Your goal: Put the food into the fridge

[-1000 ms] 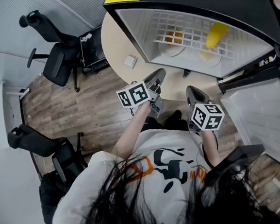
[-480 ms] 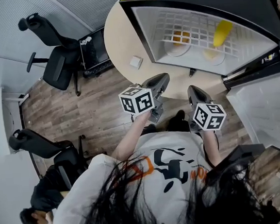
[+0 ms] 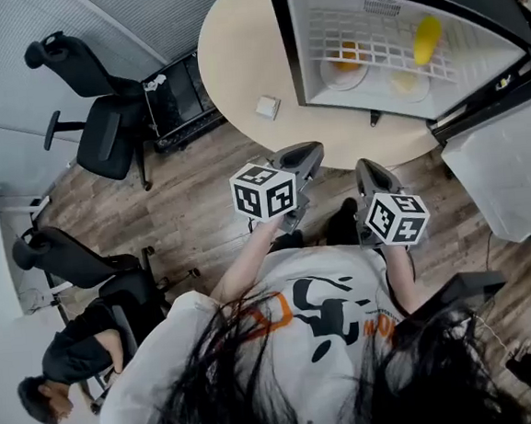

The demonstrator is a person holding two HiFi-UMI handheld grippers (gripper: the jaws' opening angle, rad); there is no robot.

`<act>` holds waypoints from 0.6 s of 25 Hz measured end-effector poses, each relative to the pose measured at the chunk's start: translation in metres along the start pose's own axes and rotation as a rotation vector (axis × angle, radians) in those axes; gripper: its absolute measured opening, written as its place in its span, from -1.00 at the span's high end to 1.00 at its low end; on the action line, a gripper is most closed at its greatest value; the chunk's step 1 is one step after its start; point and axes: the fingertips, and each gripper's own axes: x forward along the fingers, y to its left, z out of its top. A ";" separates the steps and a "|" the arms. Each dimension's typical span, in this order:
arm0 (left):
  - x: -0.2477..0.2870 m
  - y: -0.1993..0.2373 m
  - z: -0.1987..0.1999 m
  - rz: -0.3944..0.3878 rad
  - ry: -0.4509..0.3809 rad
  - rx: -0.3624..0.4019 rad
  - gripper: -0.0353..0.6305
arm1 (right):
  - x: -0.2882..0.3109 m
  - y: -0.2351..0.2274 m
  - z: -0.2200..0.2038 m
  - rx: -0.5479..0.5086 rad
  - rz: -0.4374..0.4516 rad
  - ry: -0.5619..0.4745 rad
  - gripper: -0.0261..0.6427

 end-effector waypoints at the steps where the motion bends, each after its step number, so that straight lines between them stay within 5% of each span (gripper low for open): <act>1: -0.005 -0.002 -0.002 -0.009 0.004 0.014 0.86 | -0.002 0.005 -0.003 0.001 -0.007 -0.006 0.88; 15: -0.088 -0.014 -0.045 -0.105 0.063 0.134 0.86 | -0.045 0.070 -0.068 0.042 -0.124 -0.074 0.88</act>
